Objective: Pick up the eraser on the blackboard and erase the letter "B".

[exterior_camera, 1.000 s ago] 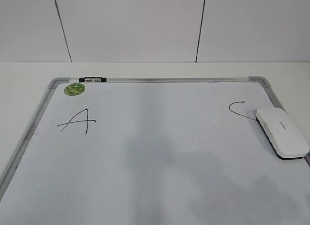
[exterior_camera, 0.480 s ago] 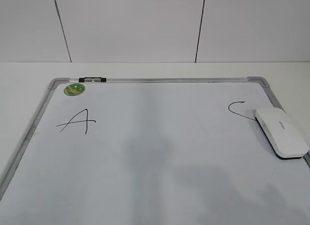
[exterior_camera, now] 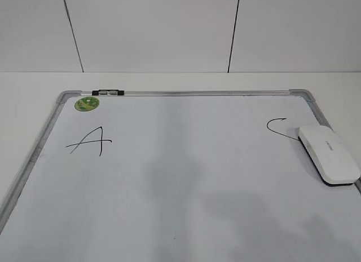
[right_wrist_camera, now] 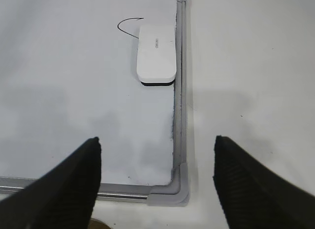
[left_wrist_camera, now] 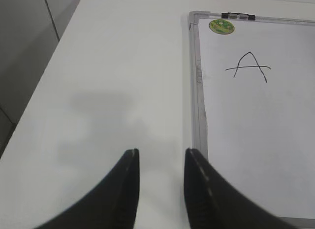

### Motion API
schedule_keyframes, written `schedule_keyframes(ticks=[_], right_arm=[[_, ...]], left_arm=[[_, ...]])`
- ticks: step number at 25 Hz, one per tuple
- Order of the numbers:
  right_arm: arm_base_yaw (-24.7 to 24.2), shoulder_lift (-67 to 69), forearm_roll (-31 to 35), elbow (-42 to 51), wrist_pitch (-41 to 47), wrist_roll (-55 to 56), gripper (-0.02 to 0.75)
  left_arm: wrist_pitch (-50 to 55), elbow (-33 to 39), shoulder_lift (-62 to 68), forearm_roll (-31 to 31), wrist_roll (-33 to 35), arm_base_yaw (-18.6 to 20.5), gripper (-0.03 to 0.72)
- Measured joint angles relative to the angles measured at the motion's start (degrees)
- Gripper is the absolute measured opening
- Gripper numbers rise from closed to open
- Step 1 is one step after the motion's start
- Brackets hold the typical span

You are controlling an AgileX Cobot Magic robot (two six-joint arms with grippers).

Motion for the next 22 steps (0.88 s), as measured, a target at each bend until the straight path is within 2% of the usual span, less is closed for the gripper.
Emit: schedule_keyframes(ticks=[14, 22], right_arm=[[0.0, 0.0, 0.0, 0.0, 0.0, 0.0, 0.551], [0.0, 0.0, 0.0, 0.0, 0.0, 0.0, 0.551]], left_arm=[[0.0, 0.0, 0.0, -2.3, -0.6, 0.0, 0.237], [0.0, 0.0, 0.0, -3.1, 3.1, 0.0, 0.237]])
